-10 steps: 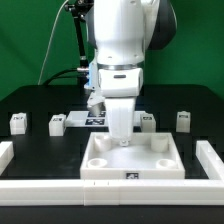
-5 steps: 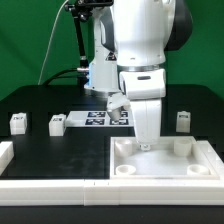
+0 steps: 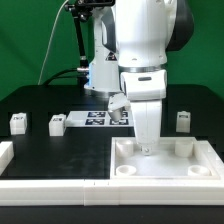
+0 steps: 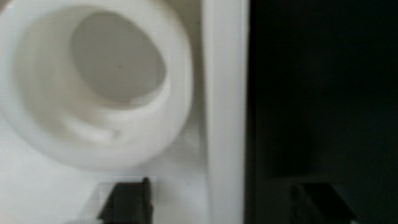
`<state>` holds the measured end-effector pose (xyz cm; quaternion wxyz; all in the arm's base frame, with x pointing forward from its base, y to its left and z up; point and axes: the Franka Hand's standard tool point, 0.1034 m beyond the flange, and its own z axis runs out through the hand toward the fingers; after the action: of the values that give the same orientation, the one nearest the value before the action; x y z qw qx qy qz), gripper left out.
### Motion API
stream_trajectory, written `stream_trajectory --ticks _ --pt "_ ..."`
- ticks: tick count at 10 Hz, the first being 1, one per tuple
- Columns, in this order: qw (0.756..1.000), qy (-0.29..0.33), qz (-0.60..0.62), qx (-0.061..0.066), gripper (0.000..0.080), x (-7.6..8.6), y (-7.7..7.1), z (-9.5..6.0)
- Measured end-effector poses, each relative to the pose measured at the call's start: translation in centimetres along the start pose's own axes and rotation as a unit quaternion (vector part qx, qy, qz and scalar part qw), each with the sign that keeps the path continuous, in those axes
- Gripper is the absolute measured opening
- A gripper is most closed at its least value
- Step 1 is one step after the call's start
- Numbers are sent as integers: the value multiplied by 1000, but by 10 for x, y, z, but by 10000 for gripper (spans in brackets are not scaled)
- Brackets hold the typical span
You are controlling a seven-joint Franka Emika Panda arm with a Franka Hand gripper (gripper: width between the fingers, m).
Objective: Assemble one leg
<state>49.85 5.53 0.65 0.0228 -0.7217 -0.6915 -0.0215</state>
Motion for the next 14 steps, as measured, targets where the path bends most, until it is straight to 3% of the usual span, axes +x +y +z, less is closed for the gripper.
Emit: stream_trajectory --ticks 1,2,8,9,11,12,14 --pt "1000 0 0 0 554 0 0 0" --pt "1000 0 0 0 620 0 0 0" --pt "1000 -1 24 0 649 3 -3 -4" --pt "999 -3 38 -5 649 8 -6 -14" --pt "997 -15 71 -2 649 19 -15 -41" --pt "997 -18 77 -8 649 24 -17 -56" --pt "996 -19 90 -12 649 24 -17 -60"
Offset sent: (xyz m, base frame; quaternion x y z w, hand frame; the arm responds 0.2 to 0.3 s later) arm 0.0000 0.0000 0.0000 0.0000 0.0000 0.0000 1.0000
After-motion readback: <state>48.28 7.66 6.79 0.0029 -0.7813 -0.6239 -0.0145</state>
